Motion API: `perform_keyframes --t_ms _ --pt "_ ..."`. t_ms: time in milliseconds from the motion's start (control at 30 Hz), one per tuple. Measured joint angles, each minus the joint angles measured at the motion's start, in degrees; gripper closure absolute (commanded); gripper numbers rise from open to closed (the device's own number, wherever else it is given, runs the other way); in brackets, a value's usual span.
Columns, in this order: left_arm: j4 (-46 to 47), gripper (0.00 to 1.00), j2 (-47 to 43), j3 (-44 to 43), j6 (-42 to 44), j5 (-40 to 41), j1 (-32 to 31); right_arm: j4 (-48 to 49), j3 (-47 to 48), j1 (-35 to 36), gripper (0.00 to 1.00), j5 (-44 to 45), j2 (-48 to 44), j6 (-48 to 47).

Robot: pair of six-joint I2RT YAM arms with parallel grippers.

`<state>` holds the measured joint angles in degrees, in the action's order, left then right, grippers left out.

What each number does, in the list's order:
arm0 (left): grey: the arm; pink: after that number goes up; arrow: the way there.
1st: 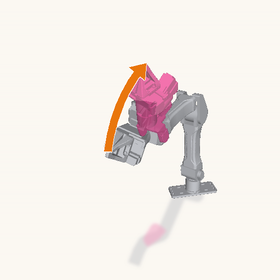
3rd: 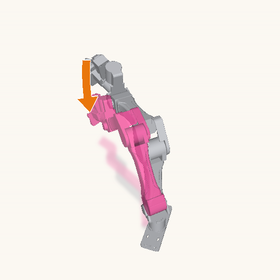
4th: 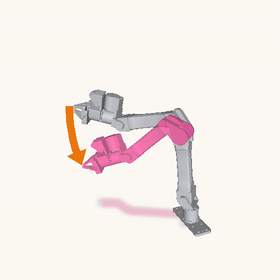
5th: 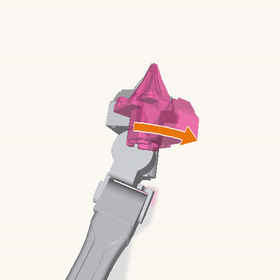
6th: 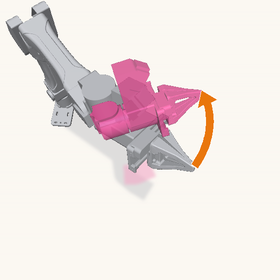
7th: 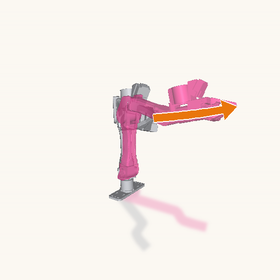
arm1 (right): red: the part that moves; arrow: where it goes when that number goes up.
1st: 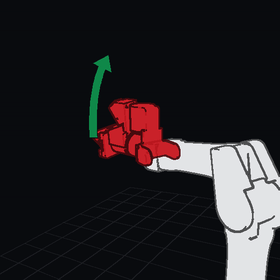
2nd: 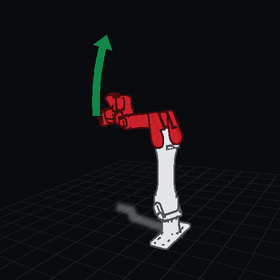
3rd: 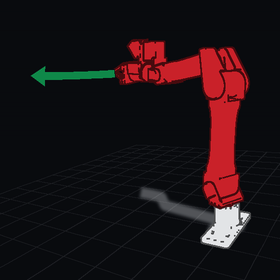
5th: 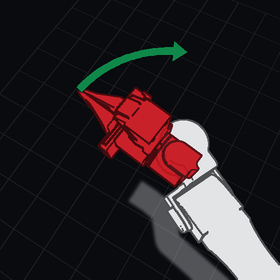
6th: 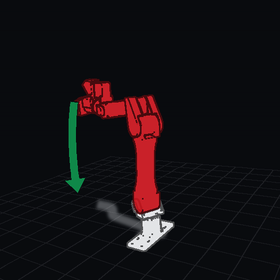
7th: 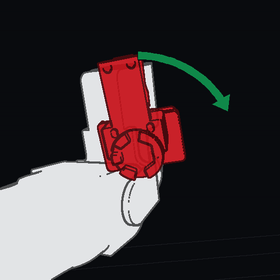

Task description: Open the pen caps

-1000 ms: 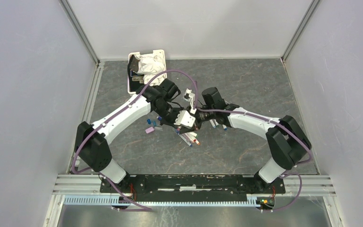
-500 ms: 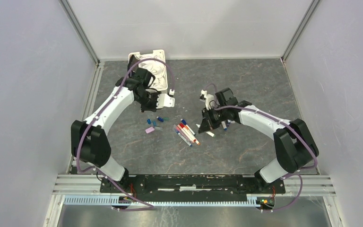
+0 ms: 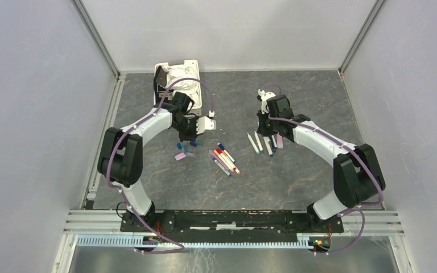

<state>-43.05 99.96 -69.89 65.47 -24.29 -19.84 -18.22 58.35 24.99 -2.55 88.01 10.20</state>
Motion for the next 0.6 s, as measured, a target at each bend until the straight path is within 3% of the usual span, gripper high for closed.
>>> perform_keyframes --t_ms 300,600 --pt "4.55 0.65 1.9 0.24 -4.68 0.09 -0.17 4.09 0.0 0.0 0.83 3.74 5.55 0.33" --pt "2.32 0.51 0.85 -0.46 -5.86 -2.01 -0.17 7.43 -1.75 0.02 0.81 4.15 7.63 0.72"
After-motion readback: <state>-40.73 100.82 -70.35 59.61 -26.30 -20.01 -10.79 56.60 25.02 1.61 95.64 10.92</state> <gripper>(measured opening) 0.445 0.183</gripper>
